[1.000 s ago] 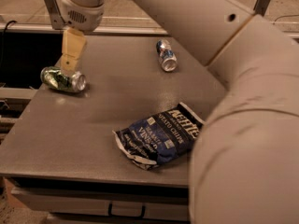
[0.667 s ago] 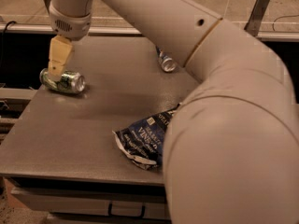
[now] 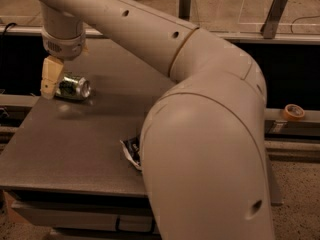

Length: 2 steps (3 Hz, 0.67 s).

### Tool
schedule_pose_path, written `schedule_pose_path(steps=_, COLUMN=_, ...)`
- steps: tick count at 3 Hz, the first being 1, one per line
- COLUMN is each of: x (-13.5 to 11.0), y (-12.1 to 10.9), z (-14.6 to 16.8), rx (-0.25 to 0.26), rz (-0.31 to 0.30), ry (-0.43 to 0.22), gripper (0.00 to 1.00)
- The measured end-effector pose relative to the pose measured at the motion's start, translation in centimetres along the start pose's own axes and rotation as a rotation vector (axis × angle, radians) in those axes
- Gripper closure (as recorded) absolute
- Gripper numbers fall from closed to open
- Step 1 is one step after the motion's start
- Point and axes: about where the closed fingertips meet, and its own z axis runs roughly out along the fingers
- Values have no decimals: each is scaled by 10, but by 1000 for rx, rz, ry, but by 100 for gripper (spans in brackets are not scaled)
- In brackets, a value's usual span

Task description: Place green can upright

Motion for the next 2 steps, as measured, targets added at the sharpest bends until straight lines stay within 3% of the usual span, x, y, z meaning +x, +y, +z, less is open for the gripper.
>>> schedule_pose_path(steps=1, x=-9, y=1, z=19, rx=-8, rz=40, ry=16, gripper=0)
schedule_pose_path(steps=2, x=-16, y=8, z=31, rx=-20, rz=61, ry=26, gripper=18)
